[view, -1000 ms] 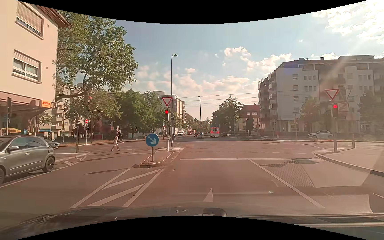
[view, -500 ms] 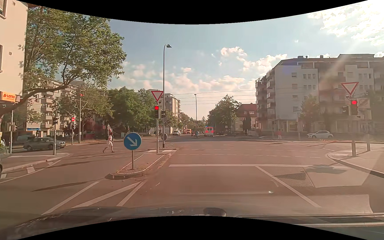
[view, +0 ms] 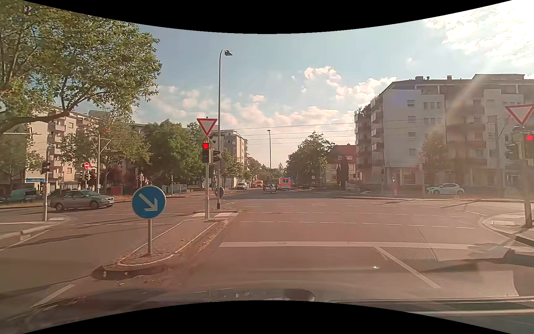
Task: Follow the waypoints while adhering to traffic rules and regulations
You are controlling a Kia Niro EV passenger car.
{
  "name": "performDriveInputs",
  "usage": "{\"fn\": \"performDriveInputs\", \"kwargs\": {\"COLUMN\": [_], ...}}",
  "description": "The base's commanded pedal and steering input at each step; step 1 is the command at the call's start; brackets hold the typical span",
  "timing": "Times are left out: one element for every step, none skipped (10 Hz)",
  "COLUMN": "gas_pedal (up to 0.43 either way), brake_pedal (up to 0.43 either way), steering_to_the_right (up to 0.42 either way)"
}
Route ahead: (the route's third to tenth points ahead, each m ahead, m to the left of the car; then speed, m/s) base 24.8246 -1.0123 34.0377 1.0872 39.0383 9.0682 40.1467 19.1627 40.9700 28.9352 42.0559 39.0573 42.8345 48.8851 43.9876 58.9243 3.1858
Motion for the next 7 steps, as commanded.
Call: {"fn": "performDriveInputs", "kwargs": {"gas_pedal": [0.0,0.0,0.0,0.0,0.0,0.0,0.0], "brake_pedal": [0.177,0.165,0.159,0.159,0.165,0.165,0.165], "steering_to_the_right": [0.0,-0.001,-0.003,-0.003,-0.003,-0.004,-0.004]}}
